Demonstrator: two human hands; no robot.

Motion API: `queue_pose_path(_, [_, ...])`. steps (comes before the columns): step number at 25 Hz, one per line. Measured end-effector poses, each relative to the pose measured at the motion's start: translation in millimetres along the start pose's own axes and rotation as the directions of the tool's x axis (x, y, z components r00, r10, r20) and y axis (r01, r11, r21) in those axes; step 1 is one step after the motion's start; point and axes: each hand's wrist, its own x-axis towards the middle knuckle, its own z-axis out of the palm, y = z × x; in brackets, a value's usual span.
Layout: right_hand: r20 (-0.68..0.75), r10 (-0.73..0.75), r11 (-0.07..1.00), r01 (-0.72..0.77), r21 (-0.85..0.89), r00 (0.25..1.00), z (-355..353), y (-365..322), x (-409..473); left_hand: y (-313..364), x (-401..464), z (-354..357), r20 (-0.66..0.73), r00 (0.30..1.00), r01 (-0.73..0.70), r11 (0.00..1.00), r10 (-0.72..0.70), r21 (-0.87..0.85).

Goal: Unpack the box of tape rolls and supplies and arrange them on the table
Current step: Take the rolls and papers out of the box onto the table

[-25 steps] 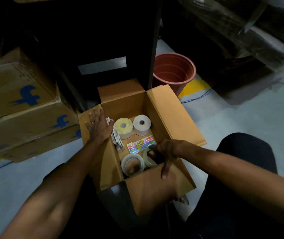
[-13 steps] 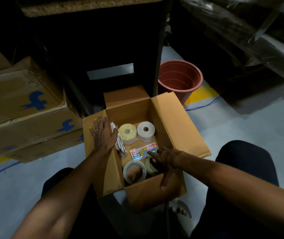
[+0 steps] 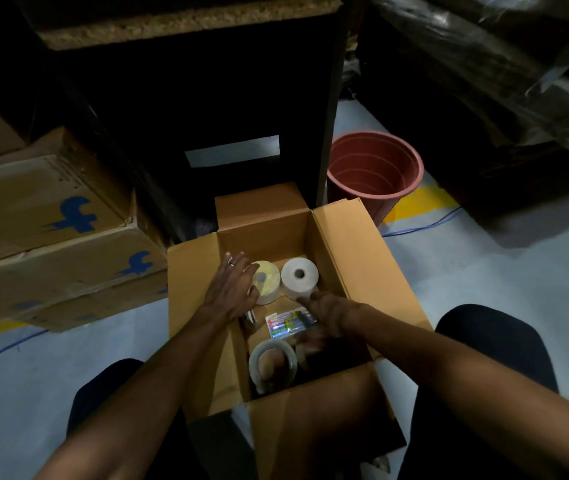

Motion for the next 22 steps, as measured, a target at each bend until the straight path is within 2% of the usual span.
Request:
queue_pose_path(3, [-0.121,0.088,0.994,-0.079,0.076,0.989,-9.2,4.8,22.8,11.5,10.2,0.9,0.091,0.996,0.015,1.0,-0.017,0.018])
queue_pose_path(6, [-0.192,0.07,0.997,-0.073,-0.006,0.979,-11.2,2.9,53.4,19.4,24.2,2.6,0.2,0.976,0.097,0.994,-0.087,-0.041])
queue_pose_path(9, [-0.205,0.097,0.987,-0.121,-0.107,0.974,-14.5,5.2,85.7,21.8,38.1,12.9,0.254,0.955,0.194,0.969,-0.15,-0.155])
queue_pose_path(12, [-0.222,0.148,0.974,-0.181,-0.135,0.964,-17.7,8.9,110.1,22.6,46.0,27.9,0.274,0.947,0.231,0.948,-0.167,-0.218])
queue_pose_path(17, [-0.187,0.151,0.979,-0.173,-0.109,0.971,-5.2,15.4,130.3,11.1,55.3,56.2,0.324,0.926,0.245,0.962,-0.194,-0.123])
queue_pose_path(22, [-0.168,0.181,0.976,-0.198,-0.091,0.969,-0.1,23.7,142.5,5.6,76.6,60.7,0.362,0.922,0.175,0.981,-0.135,-0.082])
